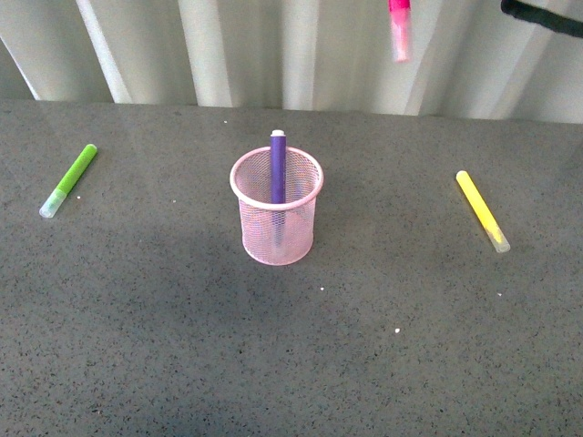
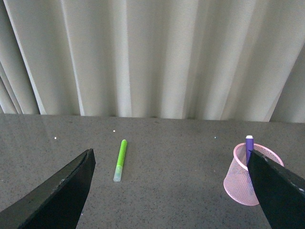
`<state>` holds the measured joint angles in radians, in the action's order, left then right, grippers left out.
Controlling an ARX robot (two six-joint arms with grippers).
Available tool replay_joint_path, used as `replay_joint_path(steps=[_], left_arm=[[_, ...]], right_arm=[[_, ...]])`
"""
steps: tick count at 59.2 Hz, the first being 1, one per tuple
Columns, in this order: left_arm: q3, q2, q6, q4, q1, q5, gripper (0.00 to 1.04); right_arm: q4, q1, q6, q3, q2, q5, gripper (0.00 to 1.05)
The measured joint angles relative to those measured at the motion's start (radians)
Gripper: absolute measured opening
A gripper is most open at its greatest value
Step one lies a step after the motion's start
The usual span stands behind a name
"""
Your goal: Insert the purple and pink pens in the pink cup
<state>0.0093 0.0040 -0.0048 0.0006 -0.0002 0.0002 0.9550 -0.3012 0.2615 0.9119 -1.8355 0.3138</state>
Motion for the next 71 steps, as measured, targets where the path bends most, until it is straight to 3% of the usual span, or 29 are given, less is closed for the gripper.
replay_joint_path(steps=[14,31,71], left_arm=[[0.000,0.000,0.000,0.000,0.000,0.000,0.98],[0.000,0.000,0.000,0.000,0.000,0.000,0.98],[0.000,0.000,0.000,0.000,0.000,0.000,0.98]], right_arm=[[0.108,-0.077,0.030,-0.033,-0.083,-0.024,0.11],[0.079,-0.197,-0.013,0.098,-0.245,-0.093,0.11],[0.051,-0.225,-0.117,0.212,-0.450,-0.137,0.11]])
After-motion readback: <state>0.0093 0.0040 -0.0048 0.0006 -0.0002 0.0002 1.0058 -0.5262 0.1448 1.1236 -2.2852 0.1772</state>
